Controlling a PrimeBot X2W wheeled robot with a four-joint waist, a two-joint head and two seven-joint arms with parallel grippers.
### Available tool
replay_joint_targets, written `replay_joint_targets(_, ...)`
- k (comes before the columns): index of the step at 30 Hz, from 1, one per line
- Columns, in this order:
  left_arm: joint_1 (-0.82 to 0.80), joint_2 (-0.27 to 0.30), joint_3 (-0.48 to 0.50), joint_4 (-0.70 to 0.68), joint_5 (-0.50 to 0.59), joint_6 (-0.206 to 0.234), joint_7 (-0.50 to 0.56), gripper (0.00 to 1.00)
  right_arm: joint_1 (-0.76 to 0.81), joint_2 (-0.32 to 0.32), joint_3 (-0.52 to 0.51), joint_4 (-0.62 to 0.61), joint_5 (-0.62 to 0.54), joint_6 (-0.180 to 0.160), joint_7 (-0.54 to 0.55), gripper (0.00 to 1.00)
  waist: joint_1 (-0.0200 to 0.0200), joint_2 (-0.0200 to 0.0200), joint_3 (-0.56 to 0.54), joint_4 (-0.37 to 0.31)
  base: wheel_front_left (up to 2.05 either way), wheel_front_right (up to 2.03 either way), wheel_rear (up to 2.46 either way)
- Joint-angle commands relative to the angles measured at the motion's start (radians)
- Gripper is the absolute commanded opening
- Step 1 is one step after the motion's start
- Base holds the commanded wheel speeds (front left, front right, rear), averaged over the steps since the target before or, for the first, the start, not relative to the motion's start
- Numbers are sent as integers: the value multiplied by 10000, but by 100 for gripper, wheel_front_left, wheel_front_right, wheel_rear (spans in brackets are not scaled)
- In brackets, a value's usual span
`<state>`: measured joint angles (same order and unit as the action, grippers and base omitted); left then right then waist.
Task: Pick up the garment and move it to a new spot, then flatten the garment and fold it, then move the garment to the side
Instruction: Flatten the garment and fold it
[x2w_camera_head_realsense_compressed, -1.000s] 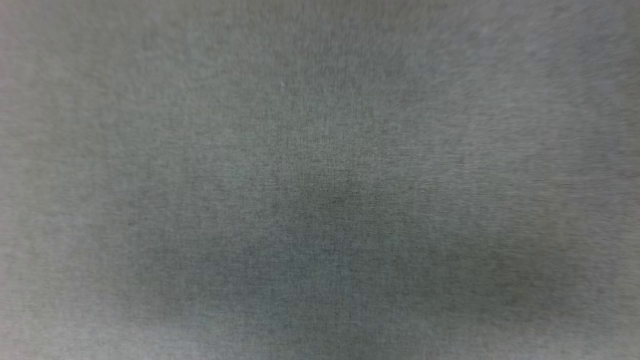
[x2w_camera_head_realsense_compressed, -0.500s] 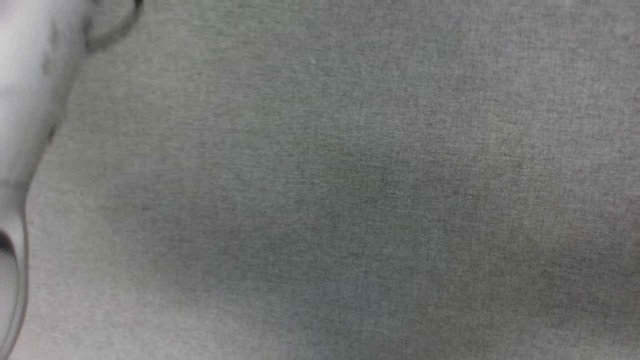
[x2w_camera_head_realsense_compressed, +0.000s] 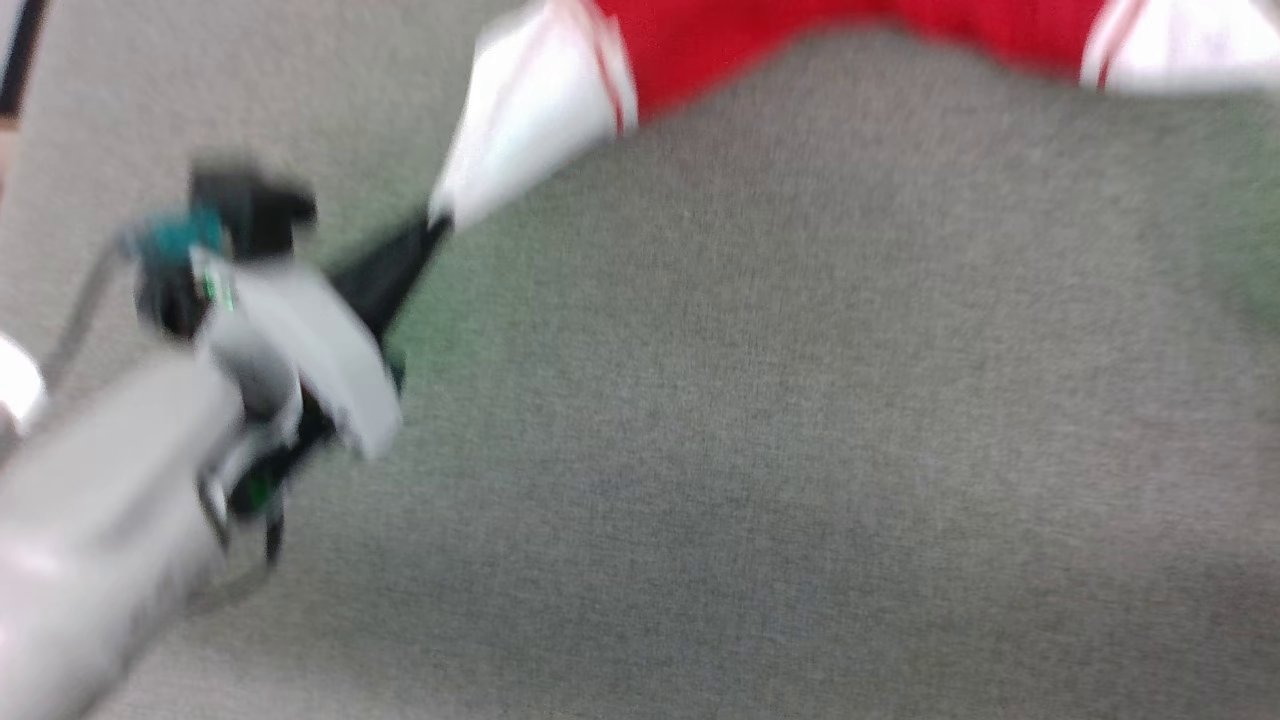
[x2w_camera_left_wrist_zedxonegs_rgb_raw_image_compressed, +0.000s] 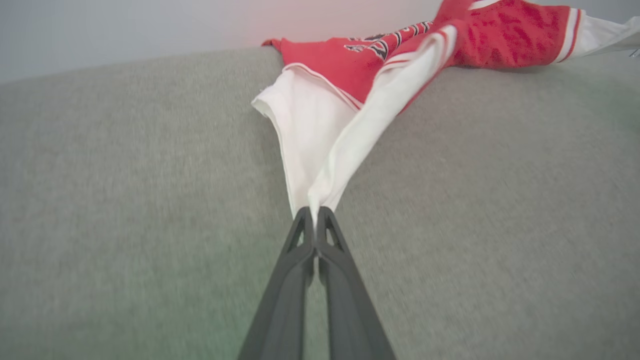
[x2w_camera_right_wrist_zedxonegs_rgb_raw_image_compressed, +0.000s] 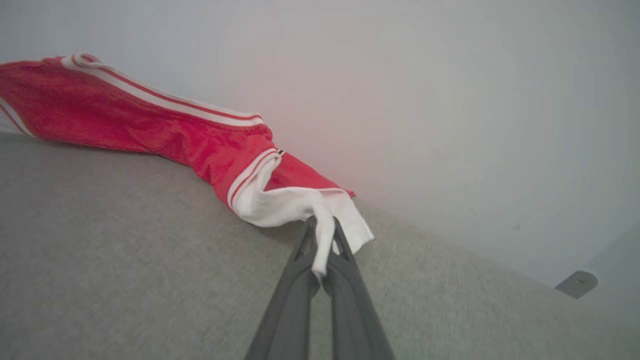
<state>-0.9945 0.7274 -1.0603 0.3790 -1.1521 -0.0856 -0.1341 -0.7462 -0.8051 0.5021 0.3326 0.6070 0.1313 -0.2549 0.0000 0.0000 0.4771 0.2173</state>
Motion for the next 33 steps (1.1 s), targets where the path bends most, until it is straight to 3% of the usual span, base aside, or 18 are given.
replay_joint_targets(1, 358, 90, -53, -89, -113, 95, -67, 0, 410, 41, -86, -58, 57, -10, -17, 0, 0, 0, -1336, -126, 0, 0, 0)
replay_joint_targets(11, 4268, 1424, -617, -1707, -604, 1861, -997, 0, 6039, 622, -1962, -1752, -661, -10, 106, 0, 0, 0, -2746, -287, 0, 0, 0)
replay_joint_targets(19, 6619, 2296, 646, -2850, -1152, 3130, -1310, 0, 9106, 1491, -4254, -2920, -1150, -11, 583, 0, 0, 0, -3116, -484, 0, 0, 0)
replay_joint_targets(27, 8469, 2004, 2451, -3595, -450, 3401, -1310, 0, 11087, 2301, -5421, -4360, -1626, -11, 1158, 0, 0, 0, -2908, -418, 0, 0, 0)
replay_joint_targets(33, 9115, 1495, 3208, -3680, 38, 3273, -1312, 0, 11218, 2792, -5281, -4630, -1831, -11, 1483, 0, 0, 0, -2737, -483, 0, 0, 0)
